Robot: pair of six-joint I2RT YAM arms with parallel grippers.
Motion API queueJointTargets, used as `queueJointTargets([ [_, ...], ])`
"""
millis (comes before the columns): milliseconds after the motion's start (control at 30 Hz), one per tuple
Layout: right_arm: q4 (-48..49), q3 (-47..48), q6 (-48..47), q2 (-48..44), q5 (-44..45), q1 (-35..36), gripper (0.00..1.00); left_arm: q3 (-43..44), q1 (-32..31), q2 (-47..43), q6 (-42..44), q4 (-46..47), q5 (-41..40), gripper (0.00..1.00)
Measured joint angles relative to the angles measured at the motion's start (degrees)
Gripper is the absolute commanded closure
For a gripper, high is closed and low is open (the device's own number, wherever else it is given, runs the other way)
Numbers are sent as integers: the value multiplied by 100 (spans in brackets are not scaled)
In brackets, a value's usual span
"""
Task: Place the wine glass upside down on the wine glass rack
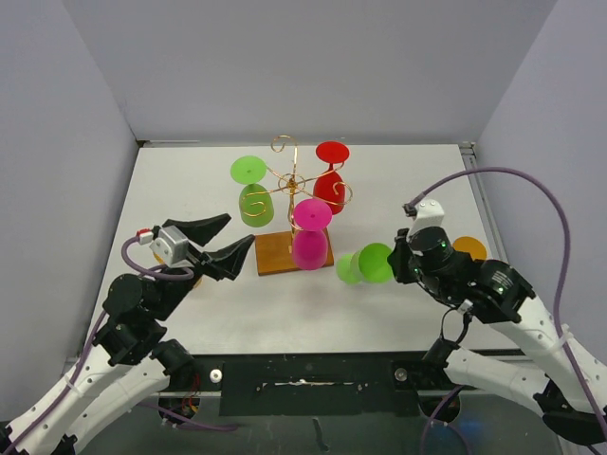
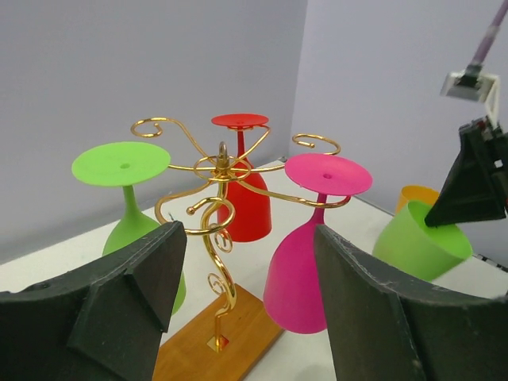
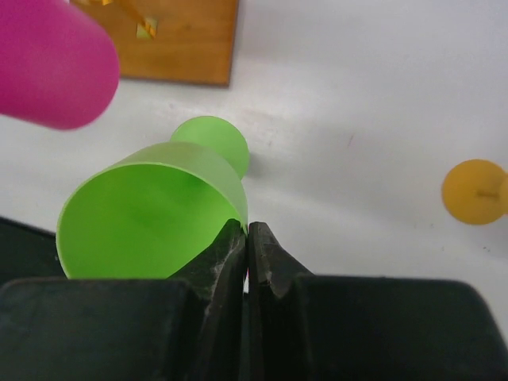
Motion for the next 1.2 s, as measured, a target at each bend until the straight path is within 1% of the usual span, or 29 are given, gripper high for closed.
queueJointTargets([
  [67, 87, 184, 11, -181, 367, 0, 100, 101, 0, 105, -164, -26, -37, 35],
  [167, 376, 509, -2, -407, 929, 0, 100, 551, 0, 407, -511, -225, -90, 35],
  [300, 1099, 835, -149, -656, 1521, 0, 100, 1213, 0, 748, -964, -350, -120, 35],
  [433, 1794, 999, -350, -734, 1847, 0, 100, 1541, 0, 879, -1412, -358, -260, 35],
  [567, 2476, 999, -608, -739, 1934, 0, 100, 1659, 0, 964, -1792, -341, -409, 34],
  [700, 3407, 837, -894, -807, 1663, 0, 100, 1659, 0, 1029, -2162, -225, -442, 34],
  [933, 5377, 179, -1272, -675, 627, 0, 100, 1849, 0, 1388, -2964, 195, -501, 36],
  [1200, 7683, -299, -1362, 328, -723, 2, 100, 2142, 0, 1982, -4234, 533, -745, 37],
])
